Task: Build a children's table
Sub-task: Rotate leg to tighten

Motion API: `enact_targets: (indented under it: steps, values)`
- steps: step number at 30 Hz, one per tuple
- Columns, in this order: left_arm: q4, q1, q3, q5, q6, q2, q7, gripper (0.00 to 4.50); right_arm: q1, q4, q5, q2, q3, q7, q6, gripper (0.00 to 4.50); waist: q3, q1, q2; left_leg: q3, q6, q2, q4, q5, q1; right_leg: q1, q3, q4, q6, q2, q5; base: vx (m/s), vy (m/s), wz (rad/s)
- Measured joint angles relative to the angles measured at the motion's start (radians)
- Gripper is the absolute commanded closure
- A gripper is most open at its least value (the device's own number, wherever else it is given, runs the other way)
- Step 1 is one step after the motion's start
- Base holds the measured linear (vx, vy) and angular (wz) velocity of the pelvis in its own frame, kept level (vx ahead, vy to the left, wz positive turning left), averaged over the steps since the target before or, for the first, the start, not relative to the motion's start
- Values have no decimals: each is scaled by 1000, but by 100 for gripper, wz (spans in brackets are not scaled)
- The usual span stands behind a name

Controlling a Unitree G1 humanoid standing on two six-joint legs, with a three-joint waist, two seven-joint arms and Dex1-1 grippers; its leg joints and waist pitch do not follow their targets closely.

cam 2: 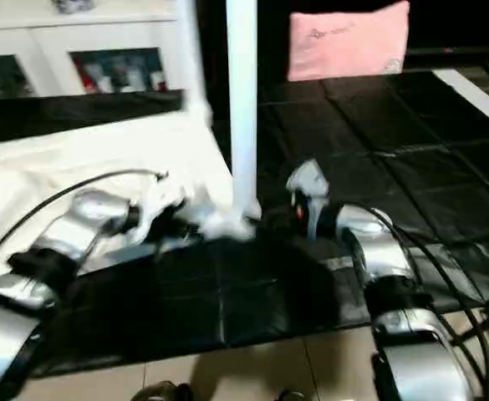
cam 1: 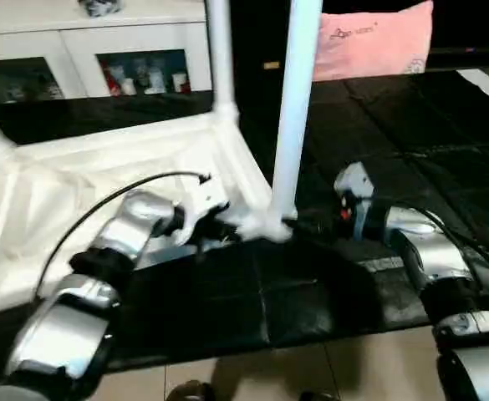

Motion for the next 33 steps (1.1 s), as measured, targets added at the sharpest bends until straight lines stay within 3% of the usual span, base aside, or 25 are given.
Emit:
enact_targets:
  steps: [5, 11, 13, 28, 33]
  values:
    - [-42, 13, -39, 0, -30, 37, -128, 450, 0, -3, -13, -2, 53, 79, -12, 5, 0, 4, 0, 4, 0, 0, 1, 0, 2, 1, 2, 6, 4, -3, -2, 0, 0, 0]
    - [-69, 19, -67, 0, -56, 36, -191, 450, 1, -4, -6, -1, 93, 191, 41, 22, 0, 8, -1, 4, 0, 0, 2, 0, 1, 1, 4, 11, 10, -3, -6, 0, 0, 0]
    - [-75, 19, -76, 0, -61, 36, -207, 450, 1, -4, -6, -2, 102, 219, 53, 56, 0, 8, -1, 4, 0, 0, 2, 0, 1, 1, 4, 11, 11, -3, -6, 0, 0, 0]
    - [-106, 20, -91, 0, -66, 40, -243, 450, 0, -2, 12, 0, 128, 321, 88, 179, 0, 8, -1, 5, 0, 0, 2, 0, 0, 1, 3, 11, 11, -3, -8, 0, 0, 0]
    - [-106, 20, -92, 0, -69, 39, -243, 450, -2, -2, 13, 0, 128, 323, 96, 193, 0, 8, -2, 5, 0, 0, 2, 0, 0, 1, 3, 11, 11, -4, -8, 0, 0, 0]
